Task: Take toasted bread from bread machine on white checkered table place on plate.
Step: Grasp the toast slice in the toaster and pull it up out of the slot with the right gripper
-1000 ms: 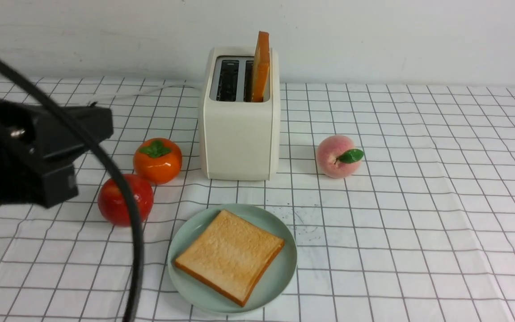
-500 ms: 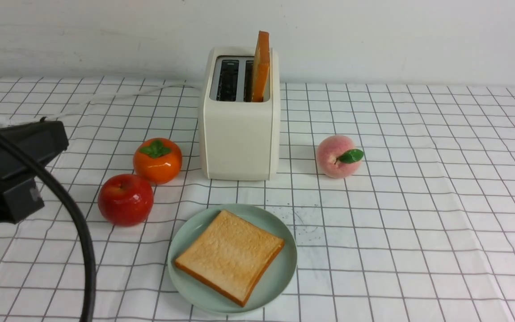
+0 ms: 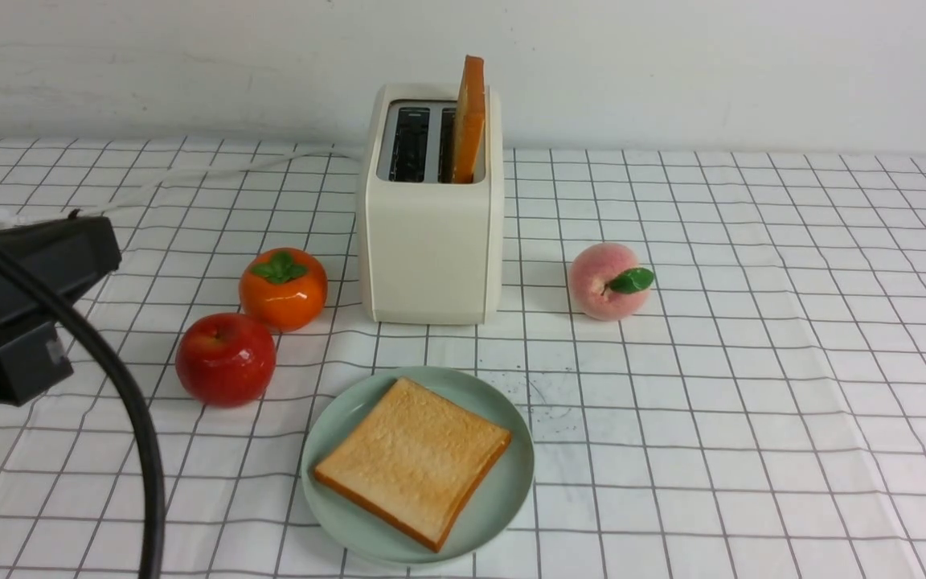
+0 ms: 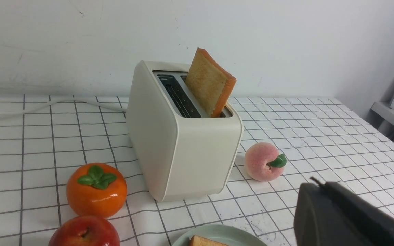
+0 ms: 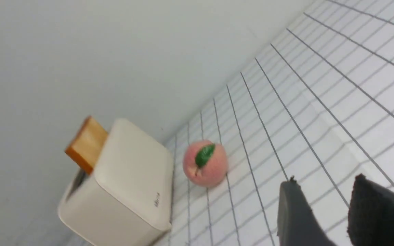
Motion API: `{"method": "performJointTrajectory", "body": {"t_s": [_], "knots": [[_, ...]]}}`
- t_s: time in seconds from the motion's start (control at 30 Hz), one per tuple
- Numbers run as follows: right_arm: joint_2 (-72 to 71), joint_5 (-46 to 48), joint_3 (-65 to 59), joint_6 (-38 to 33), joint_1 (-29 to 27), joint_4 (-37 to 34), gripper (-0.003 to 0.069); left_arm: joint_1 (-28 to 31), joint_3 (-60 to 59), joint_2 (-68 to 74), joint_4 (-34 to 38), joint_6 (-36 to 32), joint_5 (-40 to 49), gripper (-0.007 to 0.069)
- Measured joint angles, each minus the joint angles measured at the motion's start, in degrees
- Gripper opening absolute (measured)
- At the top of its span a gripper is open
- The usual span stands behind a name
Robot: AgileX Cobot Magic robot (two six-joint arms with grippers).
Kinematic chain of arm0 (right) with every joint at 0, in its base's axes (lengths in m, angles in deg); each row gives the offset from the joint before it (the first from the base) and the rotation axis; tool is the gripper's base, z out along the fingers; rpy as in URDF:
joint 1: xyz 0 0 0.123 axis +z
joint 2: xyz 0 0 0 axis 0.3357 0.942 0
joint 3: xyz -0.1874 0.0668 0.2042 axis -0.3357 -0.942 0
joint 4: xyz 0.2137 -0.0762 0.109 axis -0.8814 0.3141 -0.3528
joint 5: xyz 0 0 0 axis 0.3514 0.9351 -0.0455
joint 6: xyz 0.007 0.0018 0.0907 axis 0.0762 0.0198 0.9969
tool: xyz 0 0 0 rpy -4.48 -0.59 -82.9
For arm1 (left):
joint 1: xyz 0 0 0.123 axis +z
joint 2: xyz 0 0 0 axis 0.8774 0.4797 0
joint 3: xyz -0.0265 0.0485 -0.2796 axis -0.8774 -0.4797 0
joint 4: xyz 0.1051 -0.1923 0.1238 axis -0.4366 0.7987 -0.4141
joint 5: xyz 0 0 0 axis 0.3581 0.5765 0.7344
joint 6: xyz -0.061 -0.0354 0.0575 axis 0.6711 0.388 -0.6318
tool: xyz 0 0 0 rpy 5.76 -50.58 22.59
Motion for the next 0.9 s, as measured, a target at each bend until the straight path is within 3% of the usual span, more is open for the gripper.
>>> {"method": "performJointTrajectory", "body": {"t_s": [0.07,0.17,0.3,0.33,0.43,0.63,0.9], "knots": [[0.00,-1.13,0.35,0.00,0.00,-2.44,0.0230,0.00,-0.02,0.00,0.00,0.00,0.00,-0.0013],[3.11,8.17,6.47,-2.47,0.00,-3.17,0.0150,0.00,-0.02,0.00,0.00,0.00,0.00,-0.0013],[14.52,24.83,18.97,-14.10,0.00,-2.76,0.0045,0.00,-0.02,0.00,0.00,0.00,0.04,-0.0013],[23.14,33.22,25.96,-20.88,0.00,-2.63,0.0008,0.00,-0.02,0.00,0.00,0.00,0.04,-0.0013],[36.64,45.98,38.24,-27.66,0.00,-2.23,0.0001,0.00,-0.02,0.00,0.00,0.00,0.04,-0.0013],[63.80,58.17,59.32,-29.04,2.74,-0.54,0.0001,0.00,-0.02,0.00,0.00,0.00,0.26,-0.0013],[89.00,58.62,87.15,-23.02,19.27,8.49,0.0004,0.00,-0.02,0.00,0.00,0.00,3.10,-0.0013]]}}
